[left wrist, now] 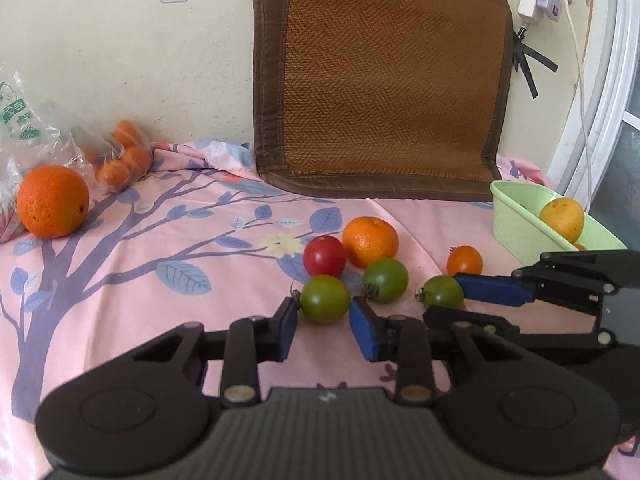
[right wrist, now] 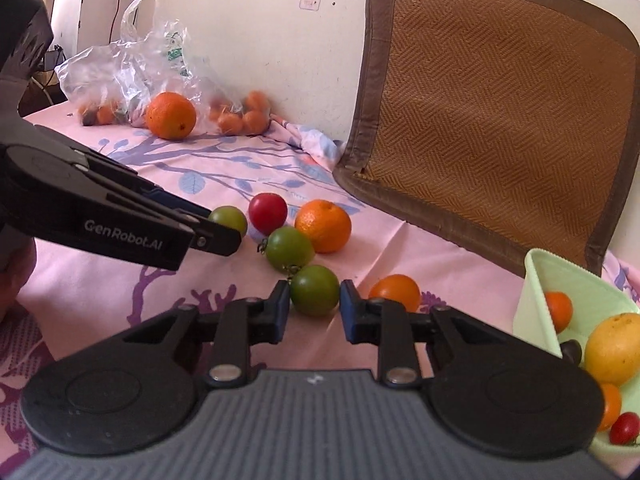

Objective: Organize fruits
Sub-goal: 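Grasp a green cherry tomato with each tool and carry both over the basket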

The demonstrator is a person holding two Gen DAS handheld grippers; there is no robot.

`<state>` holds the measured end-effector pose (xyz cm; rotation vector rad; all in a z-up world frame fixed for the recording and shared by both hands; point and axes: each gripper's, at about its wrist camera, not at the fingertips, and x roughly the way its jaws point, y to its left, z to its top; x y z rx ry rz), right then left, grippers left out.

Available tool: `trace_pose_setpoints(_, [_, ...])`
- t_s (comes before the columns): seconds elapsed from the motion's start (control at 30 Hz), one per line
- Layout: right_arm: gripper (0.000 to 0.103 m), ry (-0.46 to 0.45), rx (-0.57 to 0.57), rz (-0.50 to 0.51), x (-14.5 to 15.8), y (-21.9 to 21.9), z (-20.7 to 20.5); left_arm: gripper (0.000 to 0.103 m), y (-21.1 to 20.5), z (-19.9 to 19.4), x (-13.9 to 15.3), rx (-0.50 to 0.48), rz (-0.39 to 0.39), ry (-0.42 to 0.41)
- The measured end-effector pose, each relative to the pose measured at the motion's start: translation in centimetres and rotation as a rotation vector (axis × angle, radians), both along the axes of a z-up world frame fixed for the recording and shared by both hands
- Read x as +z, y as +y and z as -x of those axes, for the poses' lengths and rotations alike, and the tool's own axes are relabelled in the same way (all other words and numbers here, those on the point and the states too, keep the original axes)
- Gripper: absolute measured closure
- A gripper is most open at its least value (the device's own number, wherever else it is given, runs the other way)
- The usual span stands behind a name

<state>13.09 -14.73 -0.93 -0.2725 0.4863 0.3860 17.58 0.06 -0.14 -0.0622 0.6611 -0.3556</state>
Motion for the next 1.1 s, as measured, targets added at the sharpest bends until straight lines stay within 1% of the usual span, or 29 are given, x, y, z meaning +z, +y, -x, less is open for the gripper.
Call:
trace_pose_setpoints(0.07, [0.074,-0.010,-0.009,-0.042,0.3,-1.0,1.5,0.074,-0.4,1.2,0.1,-0.029,0.028,-0.001])
trace_pose_setpoints(0.17, [0.074,-0.021,-0.048,-0.099,0.7,-3.3,4.1,0.074,-1.7,3.8,0.3,-0.079,0.033,-0.023])
trace_pose_setpoints(0.27, [0.074,-0.024,-0.109,-0.152,0.7,-6.1,6.7,0.074,-3.7,6.2,0.8,-0.160,0.063,-0.030])
trace_pose_setpoints(0.37, [0.074,-0.059,-0.194,-0.167,0.6,-8.7,8.9,0.074,-6.5,7.7,1.3,-0.235,0.049,-0.046])
trace_pose_setpoints(0.47, [0.074,-0.114,-0.265,-0.174,1.1,-11.2,9.9,0.074,-9.4,8.0,2.2,-0.307,0.058,-0.051])
trace_pose_setpoints(0.53, [0.074,-0.153,-0.306,-0.175,1.8,-12.6,10.1,0.073,-11.2,7.5,3.2,-0.336,0.057,-0.065])
trace_pose_setpoints(0.63, [0.074,-0.193,-0.359,-0.207,2.5,-14.9,9.4,0.073,-14.3,6.2,4.6,-0.368,0.070,-0.083])
trace_pose_setpoints(0.73, [0.074,-0.205,-0.392,-0.228,2.7,-16.5,8.0,0.073,-16.9,4.7,5.4,-0.367,0.053,-0.100])
trace_pose_setpoints(0.87, [0.073,-0.201,-0.417,-0.233,2.0,-17.6,6.2,0.073,-19.5,1.4,5.4,-0.349,0.058,-0.059])
trace_pose_setpoints(1.0, [0.073,-0.191,-0.433,-0.243,1.3,-18.1,5.2,0.073,-21.7,-0.8,4.7,-0.339,0.010,-0.047])
trace_pose_setpoints(1.1, [0.072,-0.190,-0.442,-0.246,0.9,-18.3,5.0,0.073,-23.1,-1.9,4.0,-0.346,-0.010,-0.030])
